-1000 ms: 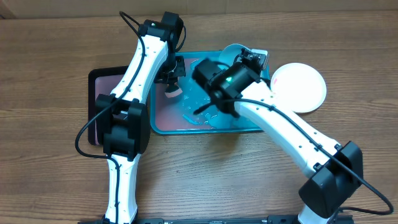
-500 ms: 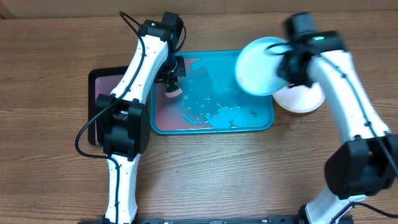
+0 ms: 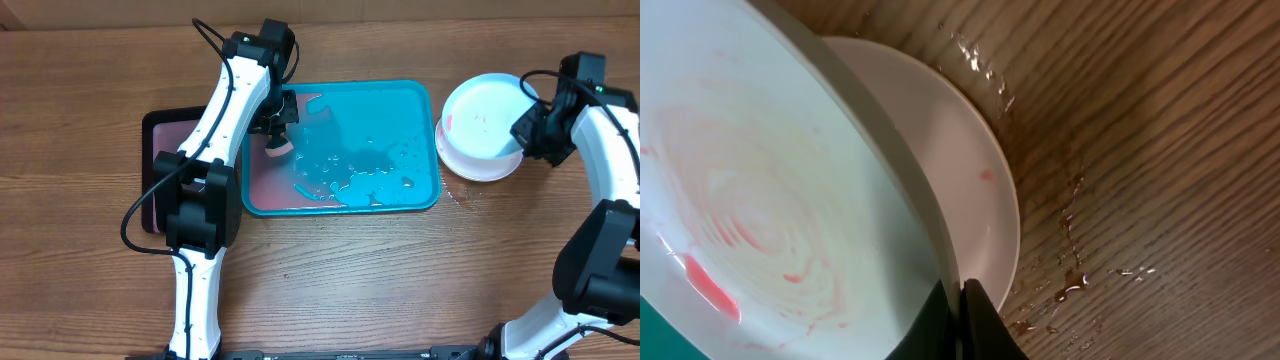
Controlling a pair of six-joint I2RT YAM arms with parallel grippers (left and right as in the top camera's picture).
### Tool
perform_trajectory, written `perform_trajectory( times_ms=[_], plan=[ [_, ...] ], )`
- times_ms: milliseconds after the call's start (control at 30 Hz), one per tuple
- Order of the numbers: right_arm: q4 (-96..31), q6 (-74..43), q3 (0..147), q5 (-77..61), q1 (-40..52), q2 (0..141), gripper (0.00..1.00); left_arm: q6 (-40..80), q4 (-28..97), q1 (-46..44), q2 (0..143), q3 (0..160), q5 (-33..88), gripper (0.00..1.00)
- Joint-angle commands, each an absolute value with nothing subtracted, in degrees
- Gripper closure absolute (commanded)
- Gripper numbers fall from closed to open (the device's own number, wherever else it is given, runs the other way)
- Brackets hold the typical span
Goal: Clean dirty plates on tray and stack at the side
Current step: 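Lower the light-blue plate onto the plate stack and release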
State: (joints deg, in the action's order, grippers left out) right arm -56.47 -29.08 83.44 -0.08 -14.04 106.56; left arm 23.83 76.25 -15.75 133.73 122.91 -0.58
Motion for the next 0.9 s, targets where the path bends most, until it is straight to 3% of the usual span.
perform_trajectory(
  times_ms=[0,167,200,267,367,700,867],
  plan=[
    [-55.29,-28.10,80.51,-1.13,-13.85,106.32,0.96,23.14,76.20,-16.10,133.73,122.61,0.27,0.96],
    [-53.74,-30.41,77.56,1.61,-13.93,106.32,0.91,22.46,76.14,-16.01,133.73,122.65,-0.21,0.96],
    [-53.52,-30.41,77.52,1.61,-13.96,106.32,0.85,21.80,76.20,-15.94,133.73,122.85,-0.21,0.96],
    [-52.58,-30.37,77.60,1.06,-13.96,106.32,0.54,20.53,77.17,-15.62,133.69,124.29,-0.19,0.96],
    [-52.99,-27.62,79.15,-3.22,-13.96,106.32,0.36,19.92,80.90,-14.90,133.69,129.08,-0.32,0.96],
    [-64.58,-23.88,95.02,-7.84,-8.75,104.51,0.09,18.15,96.84,-10.37,131.55,152.75,-1.41,0.96],
    [-66.59,-23.73,97.47,-7.84,-3.81,104.47,0.07,17.98,96.84,-8.58,125.32,150.91,-1.30,0.96]
  ],
)
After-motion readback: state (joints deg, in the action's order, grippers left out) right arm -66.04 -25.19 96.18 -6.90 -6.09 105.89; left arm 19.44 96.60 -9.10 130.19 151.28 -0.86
